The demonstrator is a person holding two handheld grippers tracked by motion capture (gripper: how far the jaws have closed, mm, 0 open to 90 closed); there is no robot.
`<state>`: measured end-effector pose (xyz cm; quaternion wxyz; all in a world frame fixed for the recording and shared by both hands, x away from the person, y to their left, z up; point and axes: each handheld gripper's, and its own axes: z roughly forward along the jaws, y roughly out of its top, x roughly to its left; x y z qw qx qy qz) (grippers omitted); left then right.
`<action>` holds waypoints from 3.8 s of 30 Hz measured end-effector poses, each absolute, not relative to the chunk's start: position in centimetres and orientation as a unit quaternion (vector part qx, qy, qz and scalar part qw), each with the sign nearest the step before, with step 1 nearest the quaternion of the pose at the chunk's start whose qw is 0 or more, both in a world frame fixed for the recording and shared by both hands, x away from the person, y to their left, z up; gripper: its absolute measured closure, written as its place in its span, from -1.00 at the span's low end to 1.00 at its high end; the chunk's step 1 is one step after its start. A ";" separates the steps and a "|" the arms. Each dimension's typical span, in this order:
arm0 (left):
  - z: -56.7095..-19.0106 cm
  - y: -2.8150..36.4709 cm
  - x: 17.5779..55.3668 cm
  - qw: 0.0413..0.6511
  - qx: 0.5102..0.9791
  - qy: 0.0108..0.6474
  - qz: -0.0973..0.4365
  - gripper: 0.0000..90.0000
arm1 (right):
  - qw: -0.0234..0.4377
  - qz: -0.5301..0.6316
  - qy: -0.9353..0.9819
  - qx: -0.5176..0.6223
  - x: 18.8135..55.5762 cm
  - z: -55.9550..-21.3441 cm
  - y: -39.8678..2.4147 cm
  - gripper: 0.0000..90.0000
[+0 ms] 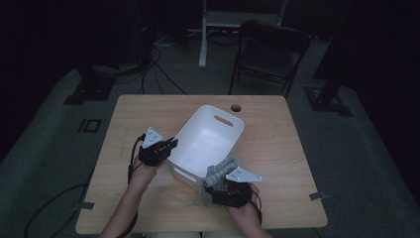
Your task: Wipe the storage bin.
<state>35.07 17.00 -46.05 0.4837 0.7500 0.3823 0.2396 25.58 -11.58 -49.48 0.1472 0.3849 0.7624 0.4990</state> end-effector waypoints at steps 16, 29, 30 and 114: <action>-46.0 17.0 35.2 0.482 0.752 0.380 0.240 0.82 | 0.069 0.417 0.827 0.370 28.7 -53.7 -12.5 -0.13; -45.9 17.4 35.9 0.488 0.751 0.386 0.223 0.59 | 0.084 0.426 0.807 0.401 29.2 -51.3 -15.7 0.50; -45.9 17.4 35.9 0.490 0.749 0.388 0.219 0.54 | 0.087 0.431 0.801 0.407 29.4 -51.0 -16.4 0.51; -45.6 25.2 29.4 0.500 0.757 0.363 0.213 -0.58 | 0.167 0.445 0.740 0.476 39.3 -49.7 -28.8 -0.70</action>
